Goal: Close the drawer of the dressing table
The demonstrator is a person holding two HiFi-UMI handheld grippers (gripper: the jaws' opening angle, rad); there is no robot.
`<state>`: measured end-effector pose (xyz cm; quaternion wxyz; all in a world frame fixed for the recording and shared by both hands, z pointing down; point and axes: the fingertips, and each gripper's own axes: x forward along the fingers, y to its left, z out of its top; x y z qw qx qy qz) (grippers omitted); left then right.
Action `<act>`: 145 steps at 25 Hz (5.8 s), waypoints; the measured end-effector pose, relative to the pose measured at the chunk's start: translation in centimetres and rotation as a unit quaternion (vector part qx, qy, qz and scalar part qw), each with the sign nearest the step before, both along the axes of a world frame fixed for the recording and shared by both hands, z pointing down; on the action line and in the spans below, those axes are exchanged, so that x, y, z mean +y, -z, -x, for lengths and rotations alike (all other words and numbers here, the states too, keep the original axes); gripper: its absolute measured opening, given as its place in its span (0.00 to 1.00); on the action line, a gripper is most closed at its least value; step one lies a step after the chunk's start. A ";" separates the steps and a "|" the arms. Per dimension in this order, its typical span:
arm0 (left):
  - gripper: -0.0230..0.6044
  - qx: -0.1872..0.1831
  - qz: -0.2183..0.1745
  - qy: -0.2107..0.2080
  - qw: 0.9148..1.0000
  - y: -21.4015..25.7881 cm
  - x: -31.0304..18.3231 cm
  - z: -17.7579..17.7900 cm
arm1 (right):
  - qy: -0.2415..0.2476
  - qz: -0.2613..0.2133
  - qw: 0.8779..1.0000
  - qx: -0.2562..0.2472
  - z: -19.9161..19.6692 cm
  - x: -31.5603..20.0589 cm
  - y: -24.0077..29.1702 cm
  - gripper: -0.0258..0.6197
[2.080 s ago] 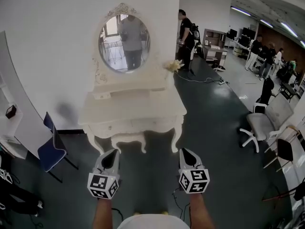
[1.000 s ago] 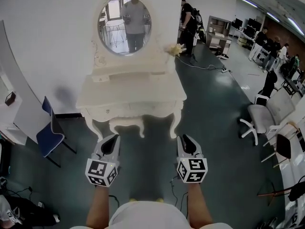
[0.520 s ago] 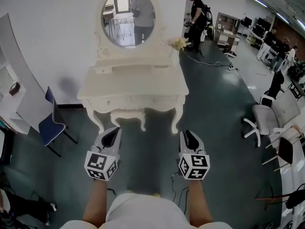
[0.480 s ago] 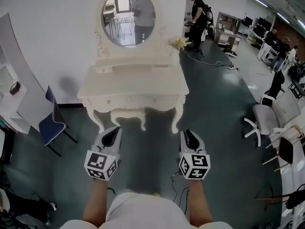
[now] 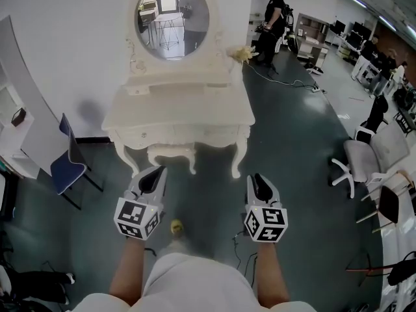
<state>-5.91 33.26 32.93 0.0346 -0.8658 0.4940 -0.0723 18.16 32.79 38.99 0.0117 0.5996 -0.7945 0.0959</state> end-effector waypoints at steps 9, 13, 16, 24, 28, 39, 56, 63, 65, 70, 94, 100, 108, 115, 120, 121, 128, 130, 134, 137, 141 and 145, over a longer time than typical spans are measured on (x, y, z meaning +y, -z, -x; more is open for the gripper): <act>0.03 0.007 -0.003 -0.003 1.000 -1.2 -5.0 0.5 | 0.006 -0.001 1.000 0.007 1.2 -5.0 -1.0 0.13; 0.03 0.012 0.002 -0.005 1.000 -1.7 -9.1 1.2 | 0.006 0.000 1.000 0.013 2.0 -8.9 -0.9 0.13; 0.03 0.014 0.006 -0.009 1.000 -2.0 -13.1 2.1 | 0.003 0.003 1.000 0.017 3.0 -12.7 -1.1 0.13; 0.03 0.025 0.029 -0.025 0.999 -2.4 -25.3 5.7 | -0.018 0.027 0.999 0.021 6.4 -23.9 -1.2 0.13; 0.03 0.028 0.035 -0.035 0.998 -2.3 -31.4 7.6 | -0.029 0.029 0.999 0.023 8.3 -29.2 -0.6 0.13; 0.03 0.032 0.049 -0.072 0.996 -4.0 -40.3 10.2 | -0.059 0.046 0.997 0.030 11.4 -36.7 -1.8 0.13; 0.03 0.035 0.064 -0.054 0.996 -6.1 -49.5 11.3 | -0.045 0.062 0.996 0.034 11.9 -47.1 -4.2 0.13; 0.03 0.031 0.077 -0.055 0.995 -7.6 -55.9 9.6 | -0.035 0.072 0.996 0.037 11.0 -53.8 -5.5 0.13; 0.03 0.029 0.081 -0.056 0.995 -7.9 -57.9 8.6 | -0.032 0.077 0.996 0.037 10.3 -56.0 -6.1 0.13; 0.03 0.025 0.101 -0.048 0.993 -9.1 -62.4 7.1 | -0.019 0.096 0.995 0.033 9.2 -61.0 -7.7 0.13; 0.03 -0.004 0.200 -0.005 0.980 -20.0 -75.6 2.0 | 0.043 0.191 0.981 0.011 7.4 -76.6 -20.2 0.13; 0.03 -0.010 0.223 0.001 0.975 -22.0 -77.0 1.2 | 0.058 0.217 0.974 0.012 7.9 -78.9 -22.9 0.13; 0.03 -0.014 0.240 -0.002 0.971 -23.3 -77.9 0.4 | 0.069 0.225 0.972 0.026 8.7 -79.7 -24.6 0.16; 0.03 -0.017 0.248 -0.007 0.969 -23.8 -78.0 -0.4 | 0.056 0.234 0.970 0.014 8.8 -80.2 -25.6 0.18; 0.03 -0.019 0.252 -0.008 0.968 -24.0 -77.6 -0.5 | 0.050 0.222 0.974 0.019 8.6 -80.2 -25.6 0.18; 0.03 -0.018 0.251 -0.007 0.968 -24.0 -77.6 -0.5 | 0.049 0.222 0.974 0.021 8.5 -80.4 -25.6 0.18; 0.03 -0.018 0.254 -0.004 0.967 -24.2 -78.2 -0.2 | 0.053 0.222 0.973 0.026 8.4 -82.0 -25.7 0.18; 0.03 -0.019 0.255 -0.005 0.967 -24.3 -78.4 -0.2 | 0.052 0.220 0.974 0.025 8.5 -82.5 -25.7 0.18; 0.03 -0.019 0.259 -0.005 0.966 -24.6 -78.5 -0.1 | 0.052 0.218 0.974 0.023 8.7 -83.7 -25.6 0.18; 0.03 -0.017 0.261 -0.002 0.965 -24.7 -78.8 0.2 | 0.051 0.213 0.976 0.021 8.8 -84.5 -25.6 0.18; 0.03 -0.021 0.262 0.002 0.965 -24.8 -79.2 0.6 | 0.052 0.206 0.977 0.019 8.8 -85.6 -25.6 0.18; 0.03 -0.024 0.266 0.005 0.964 -24.9 -79.5 0.8 | 0.049 0.205 0.977 0.019 9.0 -86.6 -25.7 0.18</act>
